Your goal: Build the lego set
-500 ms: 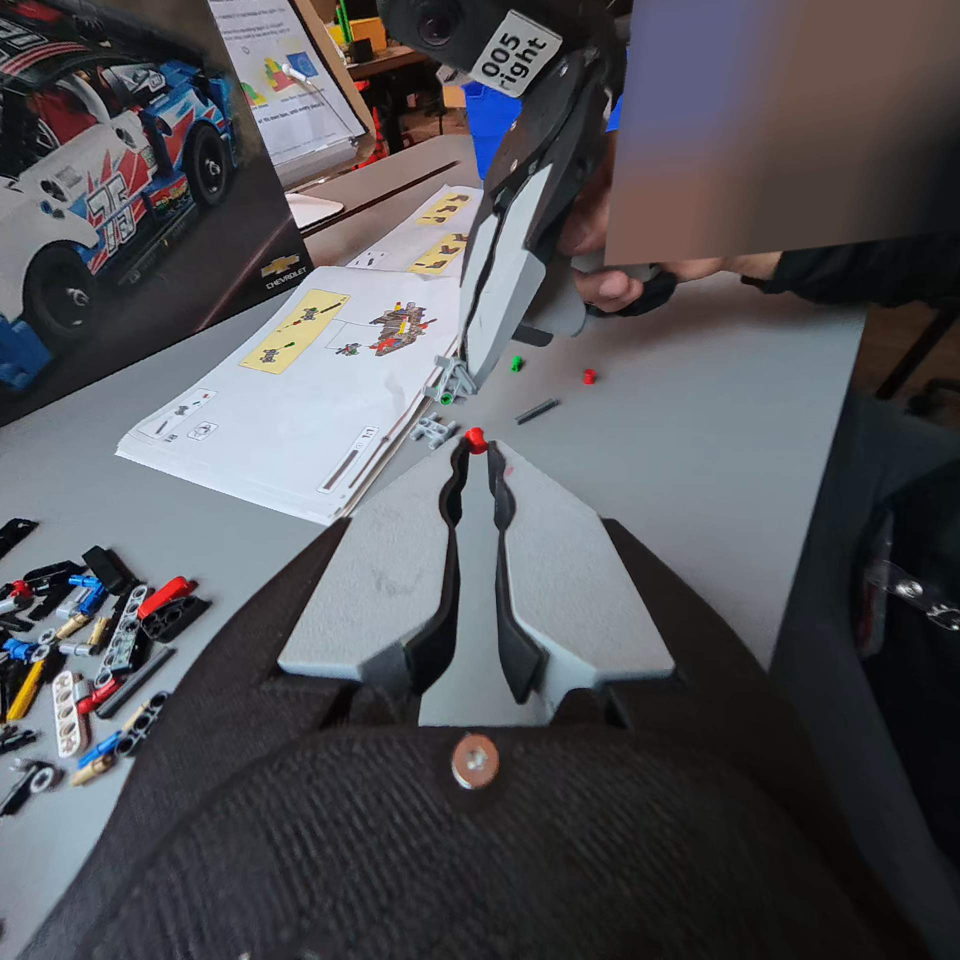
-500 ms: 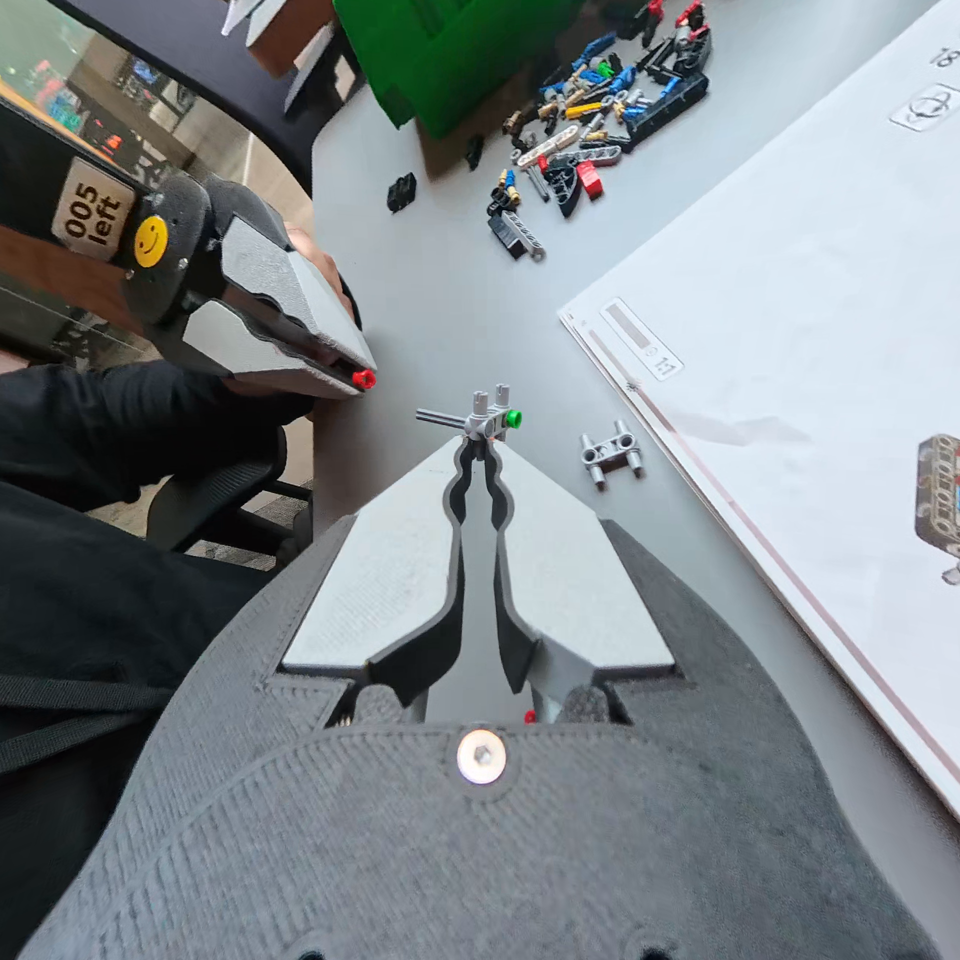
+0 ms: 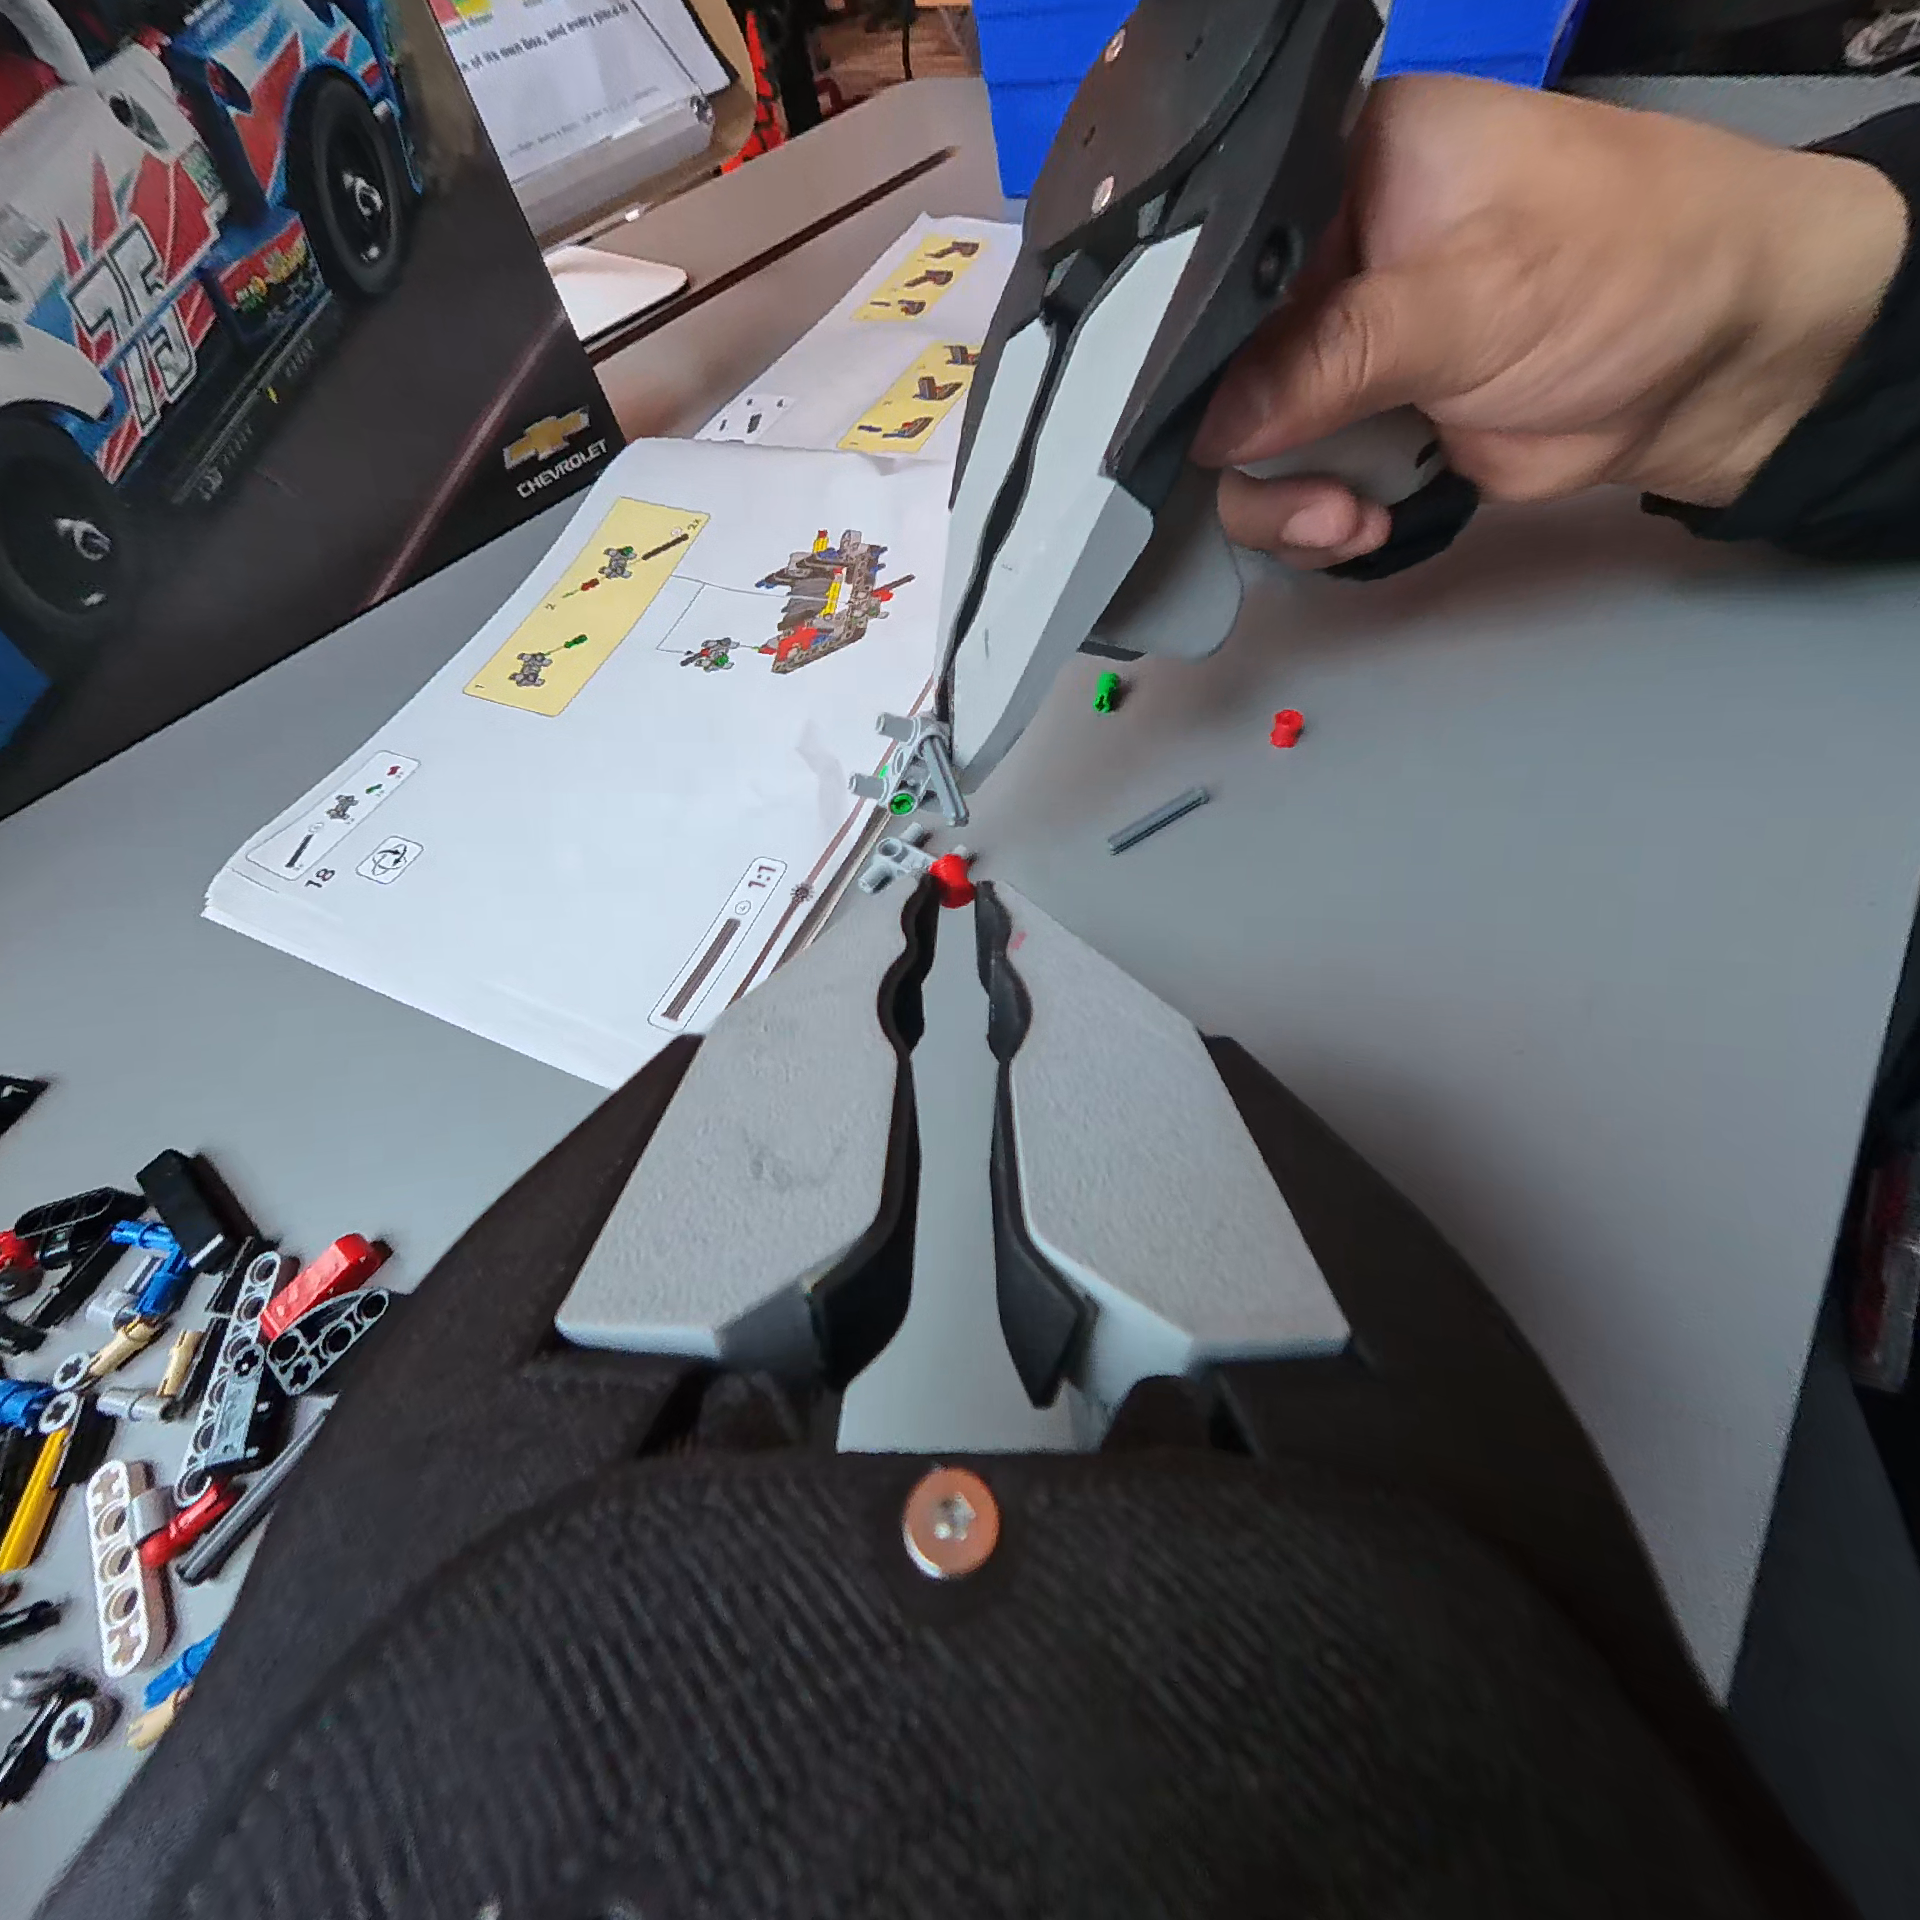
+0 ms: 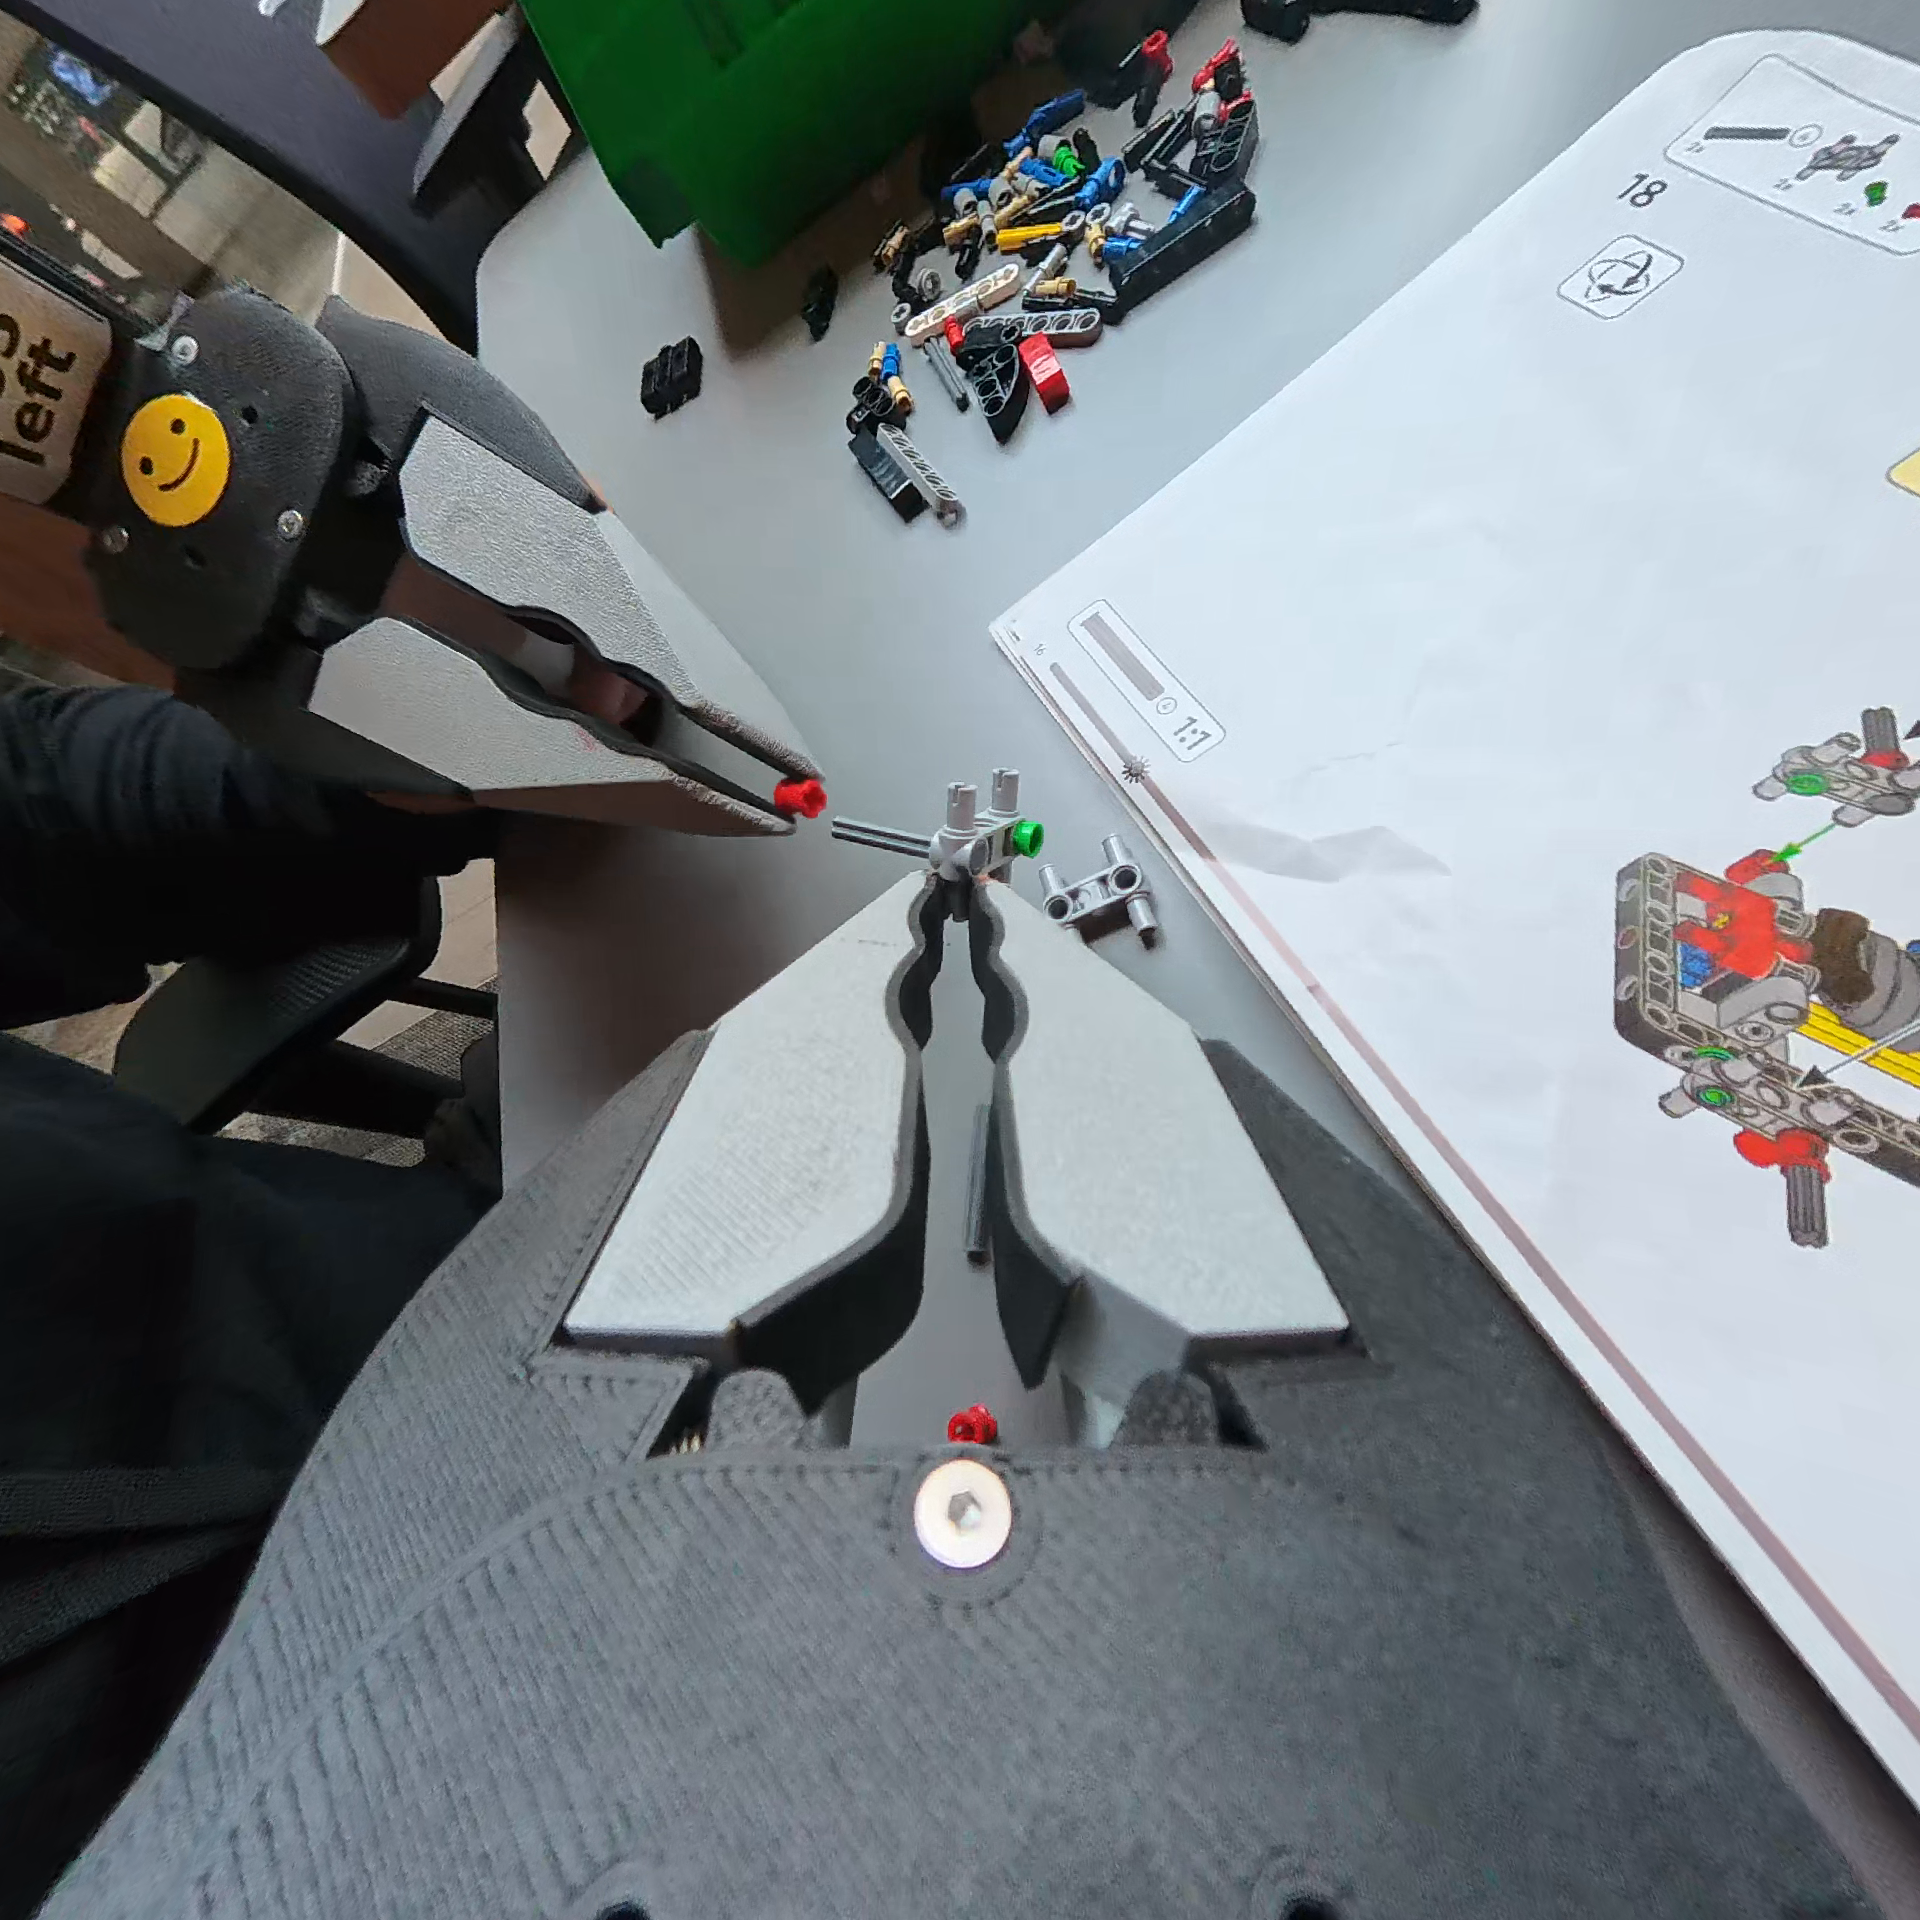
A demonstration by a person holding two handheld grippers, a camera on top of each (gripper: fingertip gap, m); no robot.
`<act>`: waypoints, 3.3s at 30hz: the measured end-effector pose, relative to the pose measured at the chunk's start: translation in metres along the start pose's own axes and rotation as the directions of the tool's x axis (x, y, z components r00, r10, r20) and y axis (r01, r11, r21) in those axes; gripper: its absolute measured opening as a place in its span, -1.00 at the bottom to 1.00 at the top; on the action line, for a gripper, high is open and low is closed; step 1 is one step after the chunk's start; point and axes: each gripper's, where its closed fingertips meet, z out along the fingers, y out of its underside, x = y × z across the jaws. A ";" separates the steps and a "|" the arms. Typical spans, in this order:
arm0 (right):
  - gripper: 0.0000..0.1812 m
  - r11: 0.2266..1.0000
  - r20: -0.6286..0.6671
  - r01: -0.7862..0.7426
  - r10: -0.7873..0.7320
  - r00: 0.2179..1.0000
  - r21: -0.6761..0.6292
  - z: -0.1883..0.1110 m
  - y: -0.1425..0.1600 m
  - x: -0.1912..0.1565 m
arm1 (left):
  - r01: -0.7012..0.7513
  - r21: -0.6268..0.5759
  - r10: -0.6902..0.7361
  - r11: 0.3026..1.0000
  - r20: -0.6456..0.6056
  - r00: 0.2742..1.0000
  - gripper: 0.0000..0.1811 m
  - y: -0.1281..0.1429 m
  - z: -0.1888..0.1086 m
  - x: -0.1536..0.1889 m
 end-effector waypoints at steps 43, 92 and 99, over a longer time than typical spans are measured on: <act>-0.97 0.983 -0.140 0.181 -0.182 0.973 -0.014 0.008 0.015 0.004 | 0.185 -0.366 -0.280 0.912 -0.224 0.934 -0.79 0.051 -0.007 0.032; -0.98 0.984 -0.073 0.180 -0.181 0.981 -0.011 0.022 0.021 -0.020 | 0.269 -0.255 -0.315 0.929 -0.161 0.936 -0.97 0.026 0.002 0.021; -0.98 0.989 -0.035 0.142 -0.144 0.989 -0.046 0.023 0.028 -0.017 | 0.009 -0.330 -0.024 0.944 -0.044 0.999 -0.97 0.033 0.004 0.014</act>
